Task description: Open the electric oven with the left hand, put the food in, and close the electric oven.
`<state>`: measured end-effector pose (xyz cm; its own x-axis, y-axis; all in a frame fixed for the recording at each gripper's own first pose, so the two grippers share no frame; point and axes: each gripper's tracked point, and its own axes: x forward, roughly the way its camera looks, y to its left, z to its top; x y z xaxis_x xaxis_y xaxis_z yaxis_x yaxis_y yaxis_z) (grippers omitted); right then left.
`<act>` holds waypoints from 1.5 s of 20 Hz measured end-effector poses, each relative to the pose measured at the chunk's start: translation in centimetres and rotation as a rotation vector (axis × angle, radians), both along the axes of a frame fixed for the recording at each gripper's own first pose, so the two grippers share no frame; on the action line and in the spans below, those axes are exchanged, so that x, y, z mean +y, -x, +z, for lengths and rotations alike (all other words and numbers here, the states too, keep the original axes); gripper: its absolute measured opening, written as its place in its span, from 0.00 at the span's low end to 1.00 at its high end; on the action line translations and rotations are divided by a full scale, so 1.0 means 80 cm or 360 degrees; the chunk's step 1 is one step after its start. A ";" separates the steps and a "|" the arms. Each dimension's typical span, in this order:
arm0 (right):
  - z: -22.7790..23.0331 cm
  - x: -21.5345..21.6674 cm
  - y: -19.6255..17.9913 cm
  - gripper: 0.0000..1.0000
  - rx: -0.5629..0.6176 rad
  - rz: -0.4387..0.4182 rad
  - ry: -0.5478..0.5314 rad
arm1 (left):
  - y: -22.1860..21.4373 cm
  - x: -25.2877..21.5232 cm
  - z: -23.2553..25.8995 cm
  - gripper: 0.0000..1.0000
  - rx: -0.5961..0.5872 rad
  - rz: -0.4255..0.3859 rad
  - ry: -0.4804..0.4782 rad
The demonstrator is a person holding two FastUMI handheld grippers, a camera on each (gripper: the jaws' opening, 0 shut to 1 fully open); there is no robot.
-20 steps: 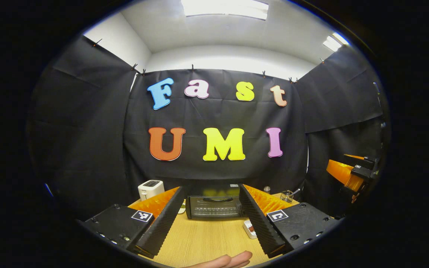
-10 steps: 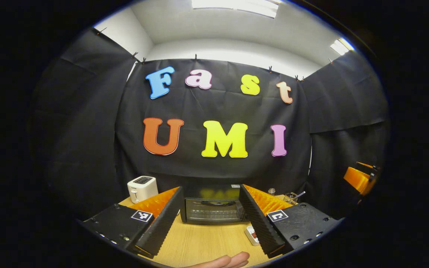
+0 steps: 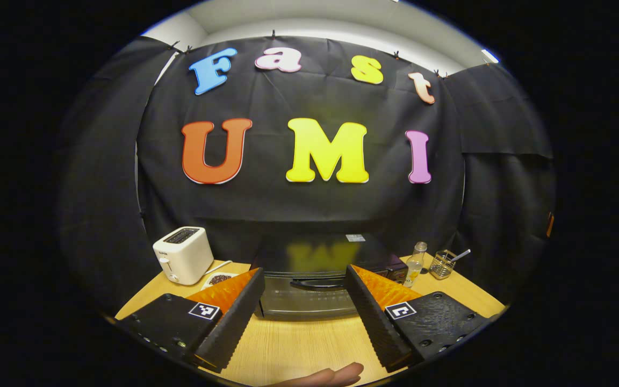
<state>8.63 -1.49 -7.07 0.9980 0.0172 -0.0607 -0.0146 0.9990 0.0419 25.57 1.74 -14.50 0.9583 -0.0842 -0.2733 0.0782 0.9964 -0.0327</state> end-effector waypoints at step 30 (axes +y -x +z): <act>-0.044 -0.085 0.034 1.00 0.0090 -0.0094 0.0022 | -0.043 -0.049 -0.124 0.95 0.0440 0.0010 -0.0088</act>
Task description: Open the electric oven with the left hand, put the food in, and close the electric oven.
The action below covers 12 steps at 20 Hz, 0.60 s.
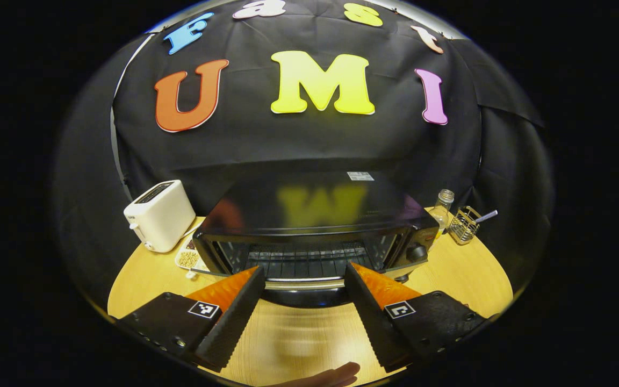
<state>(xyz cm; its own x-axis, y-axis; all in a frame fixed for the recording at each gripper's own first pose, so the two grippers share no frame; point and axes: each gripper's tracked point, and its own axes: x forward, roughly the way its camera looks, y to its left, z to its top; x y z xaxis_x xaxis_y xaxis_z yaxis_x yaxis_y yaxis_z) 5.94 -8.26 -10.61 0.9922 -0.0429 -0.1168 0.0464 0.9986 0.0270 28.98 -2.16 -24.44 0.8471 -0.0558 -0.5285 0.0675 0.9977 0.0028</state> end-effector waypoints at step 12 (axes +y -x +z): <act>0.004 0.020 0.029 0.96 0.0014 0.0023 0.0038 | 0.083 -0.001 -0.053 0.95 -0.0014 -0.0001 -0.0010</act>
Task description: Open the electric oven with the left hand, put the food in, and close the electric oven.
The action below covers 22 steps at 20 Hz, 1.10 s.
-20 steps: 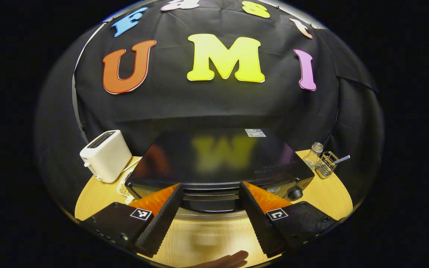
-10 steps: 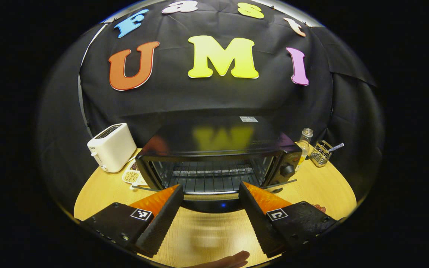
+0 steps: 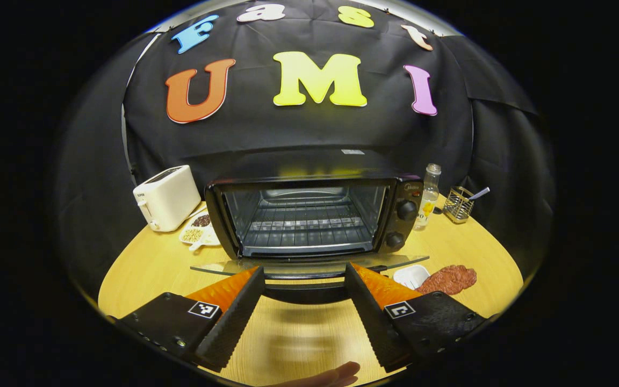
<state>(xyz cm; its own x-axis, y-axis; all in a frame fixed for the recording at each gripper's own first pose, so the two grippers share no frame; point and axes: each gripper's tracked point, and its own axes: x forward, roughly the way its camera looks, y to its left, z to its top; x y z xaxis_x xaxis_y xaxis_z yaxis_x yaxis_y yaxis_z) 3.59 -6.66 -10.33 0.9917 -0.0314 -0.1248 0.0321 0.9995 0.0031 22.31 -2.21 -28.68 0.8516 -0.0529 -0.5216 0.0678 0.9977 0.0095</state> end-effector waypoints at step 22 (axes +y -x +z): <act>-0.063 0.009 -0.042 1.00 0.0240 0.0053 -0.0026 | 0.064 0.000 -0.109 0.96 0.0124 0.0021 0.0017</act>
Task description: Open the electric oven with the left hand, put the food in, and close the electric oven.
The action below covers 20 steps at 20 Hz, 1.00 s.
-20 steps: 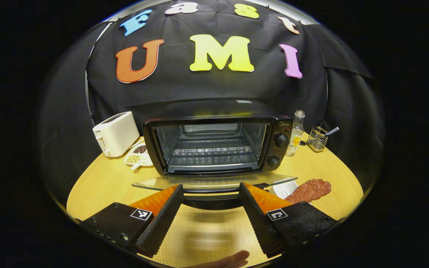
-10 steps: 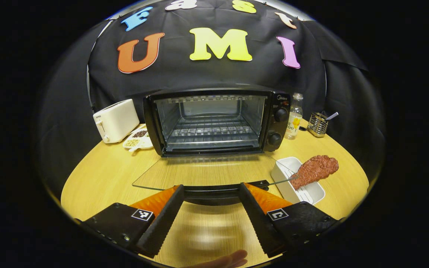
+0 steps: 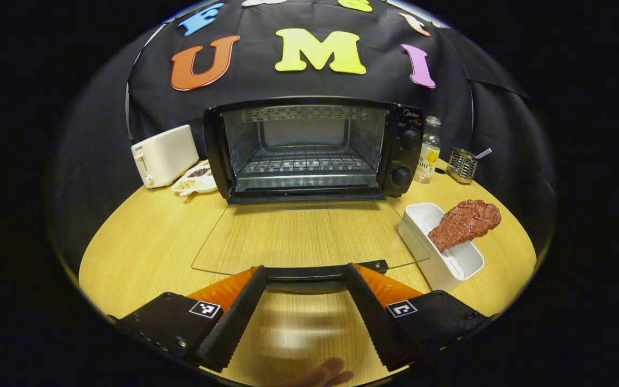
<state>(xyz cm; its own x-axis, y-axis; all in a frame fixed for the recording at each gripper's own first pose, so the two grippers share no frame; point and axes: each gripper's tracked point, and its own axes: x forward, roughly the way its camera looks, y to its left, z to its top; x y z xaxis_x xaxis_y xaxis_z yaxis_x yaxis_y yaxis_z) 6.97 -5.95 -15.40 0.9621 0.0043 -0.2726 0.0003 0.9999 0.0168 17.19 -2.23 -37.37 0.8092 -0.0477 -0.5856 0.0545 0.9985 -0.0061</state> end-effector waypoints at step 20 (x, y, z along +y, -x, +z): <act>-0.219 0.032 -0.123 0.99 0.0957 0.0227 -0.0350 | 0.105 0.017 0.345 0.95 -0.0956 0.0039 0.0052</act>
<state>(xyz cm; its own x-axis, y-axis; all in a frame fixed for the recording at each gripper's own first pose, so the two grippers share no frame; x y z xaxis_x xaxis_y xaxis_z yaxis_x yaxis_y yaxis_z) 16.82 -3.40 -32.94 0.6281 0.2378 -0.7409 -0.0591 0.9640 0.2594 8.78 -0.90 -9.81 0.9991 -0.0349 -0.0243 0.0346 0.9993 -0.0119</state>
